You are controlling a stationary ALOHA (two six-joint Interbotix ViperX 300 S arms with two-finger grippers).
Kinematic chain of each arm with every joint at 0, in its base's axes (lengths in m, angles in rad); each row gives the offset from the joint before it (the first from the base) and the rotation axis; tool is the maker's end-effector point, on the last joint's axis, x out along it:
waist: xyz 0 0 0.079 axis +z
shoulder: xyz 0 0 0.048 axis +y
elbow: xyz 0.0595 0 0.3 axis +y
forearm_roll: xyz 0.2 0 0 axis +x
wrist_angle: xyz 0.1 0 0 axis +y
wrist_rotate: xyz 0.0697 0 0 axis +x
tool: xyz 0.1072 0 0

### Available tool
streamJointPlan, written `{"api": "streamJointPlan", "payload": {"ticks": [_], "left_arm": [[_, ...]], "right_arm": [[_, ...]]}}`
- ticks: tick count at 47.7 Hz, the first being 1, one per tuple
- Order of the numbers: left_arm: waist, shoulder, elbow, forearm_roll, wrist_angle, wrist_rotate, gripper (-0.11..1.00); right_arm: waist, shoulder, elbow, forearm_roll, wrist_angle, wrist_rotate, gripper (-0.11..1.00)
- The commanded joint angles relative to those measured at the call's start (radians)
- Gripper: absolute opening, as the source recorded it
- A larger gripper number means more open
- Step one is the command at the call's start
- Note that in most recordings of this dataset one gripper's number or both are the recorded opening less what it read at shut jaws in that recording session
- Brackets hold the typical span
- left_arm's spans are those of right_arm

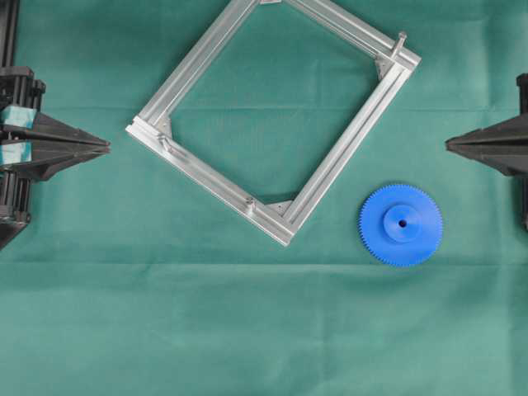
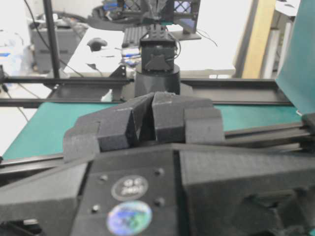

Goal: Find the location of the shaft and insert the gear.

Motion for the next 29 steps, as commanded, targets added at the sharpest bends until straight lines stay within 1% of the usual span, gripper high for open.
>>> {"api": "streamJointPlan", "payload": {"ticks": [1,4,6,13,29], "left_arm": [[0.0,0.014,-0.034,-0.018,0.055,0.005,0.02],[-0.002,0.012,-0.038,-0.02,0.086,0.002,0.02],[-0.002,0.012,-0.04,-0.02,0.097,0.0,0.02],[-0.006,0.009,-0.041,-0.02,0.12,0.005,0.02],[-0.006,0.006,-0.041,-0.02,0.132,0.005,0.02]], "right_arm": [[-0.003,0.011,-0.031,-0.005,0.002,-0.009,0.0],[-0.003,0.011,-0.044,-0.005,0.049,-0.011,0.02],[-0.003,0.011,-0.058,-0.006,0.086,-0.012,0.0],[-0.003,0.009,-0.086,-0.008,0.181,-0.014,0.0],[-0.003,0.009,-0.091,-0.008,0.239,-0.005,0.0]]}}
